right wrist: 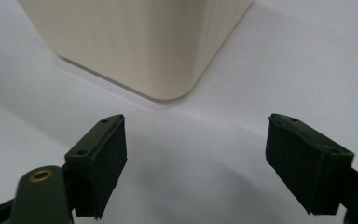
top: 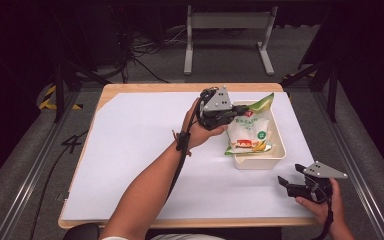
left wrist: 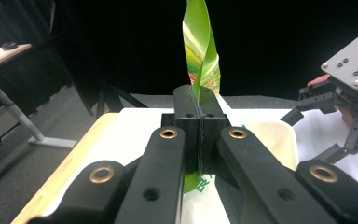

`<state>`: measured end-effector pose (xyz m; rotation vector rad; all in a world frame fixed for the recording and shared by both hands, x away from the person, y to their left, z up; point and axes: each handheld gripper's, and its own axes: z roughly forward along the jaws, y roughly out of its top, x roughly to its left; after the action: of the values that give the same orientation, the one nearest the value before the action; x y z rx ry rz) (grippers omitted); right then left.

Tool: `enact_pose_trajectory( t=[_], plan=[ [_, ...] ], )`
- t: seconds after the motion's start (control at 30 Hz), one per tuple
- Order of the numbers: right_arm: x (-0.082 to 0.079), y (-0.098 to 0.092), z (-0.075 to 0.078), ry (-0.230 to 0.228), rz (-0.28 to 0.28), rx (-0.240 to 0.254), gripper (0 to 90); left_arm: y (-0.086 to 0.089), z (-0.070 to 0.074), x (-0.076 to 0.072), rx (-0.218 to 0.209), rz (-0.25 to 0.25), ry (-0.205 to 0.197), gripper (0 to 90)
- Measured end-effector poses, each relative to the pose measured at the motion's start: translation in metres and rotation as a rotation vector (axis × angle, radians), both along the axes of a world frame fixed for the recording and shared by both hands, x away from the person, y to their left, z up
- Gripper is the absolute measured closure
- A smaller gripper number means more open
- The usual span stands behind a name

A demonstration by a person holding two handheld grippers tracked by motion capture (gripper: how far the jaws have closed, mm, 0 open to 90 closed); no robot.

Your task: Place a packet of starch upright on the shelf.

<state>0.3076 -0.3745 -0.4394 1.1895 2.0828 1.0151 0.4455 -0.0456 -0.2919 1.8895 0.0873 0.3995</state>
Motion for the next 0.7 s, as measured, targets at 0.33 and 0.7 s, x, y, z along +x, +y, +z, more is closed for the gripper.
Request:
enact_pose_trajectory(
  t=[0.33, 0.7],
  plan=[
    [0.0, 0.001, -0.001, 0.009, 0.011, -0.006, 20.1, -0.022, -0.004, 0.003, -0.014, -0.004, 0.016, 89.9],
    [0.001, 0.002, -0.001, 0.015, 0.016, -0.008, 20.1, -0.043, -0.007, 0.0, -0.02, 0.016, 0.029, 89.9]
  ],
)
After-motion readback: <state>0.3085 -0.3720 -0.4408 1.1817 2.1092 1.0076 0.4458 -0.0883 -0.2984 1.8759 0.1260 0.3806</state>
